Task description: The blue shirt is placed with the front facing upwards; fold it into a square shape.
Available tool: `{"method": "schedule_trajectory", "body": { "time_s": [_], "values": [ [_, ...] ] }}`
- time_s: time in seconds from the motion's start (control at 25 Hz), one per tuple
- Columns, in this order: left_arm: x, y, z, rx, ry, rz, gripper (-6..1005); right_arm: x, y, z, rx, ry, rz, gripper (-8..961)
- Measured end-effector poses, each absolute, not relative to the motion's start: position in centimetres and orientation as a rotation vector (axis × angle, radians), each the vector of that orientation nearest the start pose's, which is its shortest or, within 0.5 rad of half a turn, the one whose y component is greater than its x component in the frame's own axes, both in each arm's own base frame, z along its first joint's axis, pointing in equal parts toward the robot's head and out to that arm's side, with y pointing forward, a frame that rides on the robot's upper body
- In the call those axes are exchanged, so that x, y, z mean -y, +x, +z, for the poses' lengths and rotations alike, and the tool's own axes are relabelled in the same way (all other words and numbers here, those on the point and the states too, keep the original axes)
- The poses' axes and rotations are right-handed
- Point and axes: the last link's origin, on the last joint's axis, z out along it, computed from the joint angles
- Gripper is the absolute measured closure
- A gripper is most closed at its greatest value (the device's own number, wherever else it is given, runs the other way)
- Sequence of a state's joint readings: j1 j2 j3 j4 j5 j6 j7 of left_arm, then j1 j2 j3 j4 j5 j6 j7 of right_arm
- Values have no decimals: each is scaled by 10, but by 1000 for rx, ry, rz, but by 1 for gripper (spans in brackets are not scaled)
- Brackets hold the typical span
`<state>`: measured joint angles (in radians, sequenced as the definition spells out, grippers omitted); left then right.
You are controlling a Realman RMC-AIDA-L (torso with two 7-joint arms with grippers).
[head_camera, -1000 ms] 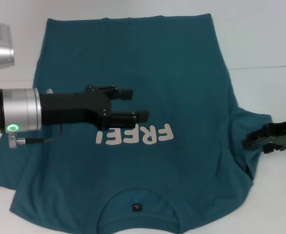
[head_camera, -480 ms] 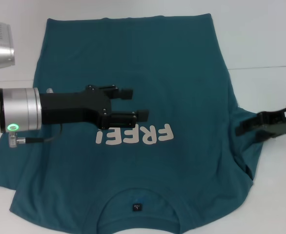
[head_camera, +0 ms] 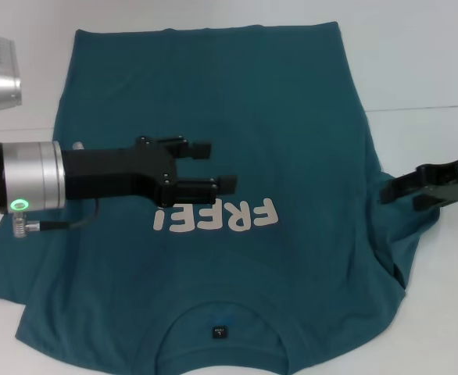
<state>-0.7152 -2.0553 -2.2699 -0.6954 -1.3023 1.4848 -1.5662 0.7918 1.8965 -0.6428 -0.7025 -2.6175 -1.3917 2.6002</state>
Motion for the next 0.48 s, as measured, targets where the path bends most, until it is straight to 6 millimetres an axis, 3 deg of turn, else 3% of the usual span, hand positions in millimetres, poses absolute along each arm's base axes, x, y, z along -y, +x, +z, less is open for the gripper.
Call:
{"method": "schedule_trajectory", "body": {
  "time_s": [0.24,0.48],
  "values": [
    [-384,-175,1,516,-2805,-782,156,-402,289,94,-1776,-2042,38,224],
    [-385,-173,1,510,-2807,-784,156,-389,301,95,-1829,-2021,9,230]
  ]
}}
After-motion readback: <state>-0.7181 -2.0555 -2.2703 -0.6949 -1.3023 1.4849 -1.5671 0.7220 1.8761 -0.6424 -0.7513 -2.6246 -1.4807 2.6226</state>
